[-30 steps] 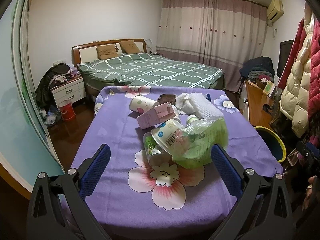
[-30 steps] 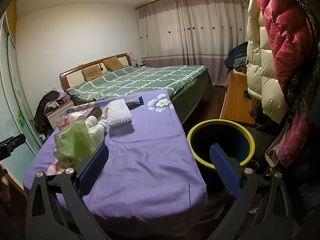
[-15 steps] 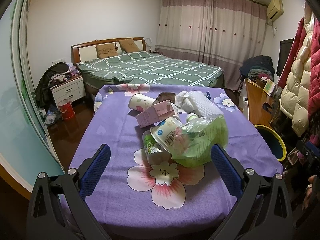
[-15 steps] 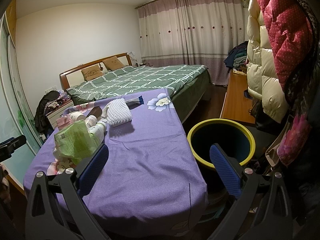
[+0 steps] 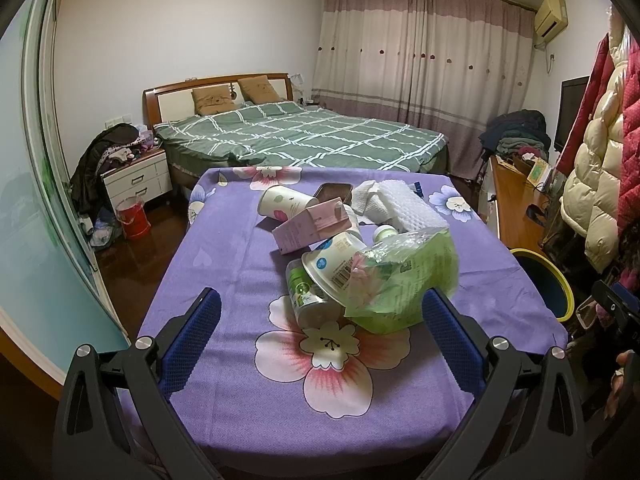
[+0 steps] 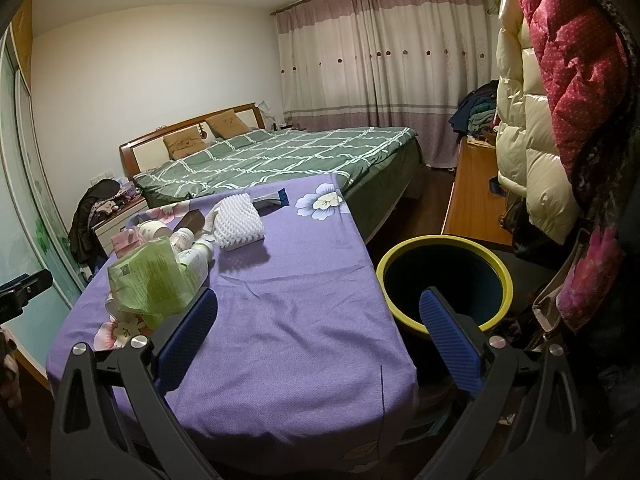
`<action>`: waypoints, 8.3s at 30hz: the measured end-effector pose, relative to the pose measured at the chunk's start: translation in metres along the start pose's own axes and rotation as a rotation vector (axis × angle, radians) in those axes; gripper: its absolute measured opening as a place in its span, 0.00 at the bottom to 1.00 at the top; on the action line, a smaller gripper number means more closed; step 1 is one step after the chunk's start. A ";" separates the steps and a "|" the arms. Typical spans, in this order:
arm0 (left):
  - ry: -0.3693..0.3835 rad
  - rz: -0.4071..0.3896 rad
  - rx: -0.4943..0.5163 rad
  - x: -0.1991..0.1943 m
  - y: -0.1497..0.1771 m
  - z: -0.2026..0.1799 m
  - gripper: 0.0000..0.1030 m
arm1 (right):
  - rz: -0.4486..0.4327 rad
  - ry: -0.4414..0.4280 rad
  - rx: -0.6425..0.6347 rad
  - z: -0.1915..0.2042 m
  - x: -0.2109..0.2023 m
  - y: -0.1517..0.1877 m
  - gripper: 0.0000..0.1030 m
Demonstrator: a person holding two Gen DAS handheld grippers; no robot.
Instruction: Collect trash
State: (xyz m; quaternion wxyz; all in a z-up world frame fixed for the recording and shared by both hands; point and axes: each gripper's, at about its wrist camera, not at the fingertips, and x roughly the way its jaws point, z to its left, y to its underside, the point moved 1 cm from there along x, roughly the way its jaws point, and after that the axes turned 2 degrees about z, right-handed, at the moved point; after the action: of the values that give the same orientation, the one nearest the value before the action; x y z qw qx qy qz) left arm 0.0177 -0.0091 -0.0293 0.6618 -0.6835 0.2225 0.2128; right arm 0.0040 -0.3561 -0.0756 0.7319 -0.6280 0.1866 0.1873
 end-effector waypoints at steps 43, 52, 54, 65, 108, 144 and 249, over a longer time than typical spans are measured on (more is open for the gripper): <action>-0.098 0.044 -0.115 0.025 -0.003 0.068 0.96 | 0.314 -0.476 -0.309 0.178 0.138 -0.014 0.94; -0.093 0.050 -0.101 0.028 -0.003 0.060 0.96 | 0.330 -0.461 -0.271 0.161 0.137 -0.010 0.28; -0.091 0.051 -0.096 0.027 -0.003 0.058 0.96 | 0.321 -0.467 -0.257 0.155 0.132 -0.011 0.18; -0.064 0.062 -0.064 0.035 -0.001 0.039 0.96 | 0.212 -0.431 -0.167 0.107 0.090 -0.024 0.03; 0.064 0.185 0.117 0.113 -0.009 -0.076 0.96 | 0.078 0.157 0.189 -0.153 0.129 -0.056 0.36; -0.047 0.231 0.248 0.208 -0.036 -0.043 0.81 | 0.135 0.045 0.153 -0.099 0.140 -0.044 0.46; -0.017 -0.019 -0.071 0.077 -0.053 0.036 0.95 | 0.188 -0.126 -0.023 0.011 0.112 -0.019 0.50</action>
State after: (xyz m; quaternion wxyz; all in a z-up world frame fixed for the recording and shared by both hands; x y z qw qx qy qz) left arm 0.1111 0.0263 -0.0325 0.6411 -0.7069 0.2024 0.2201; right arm 0.1103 -0.3429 -0.1152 0.7141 -0.6032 0.1961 0.2964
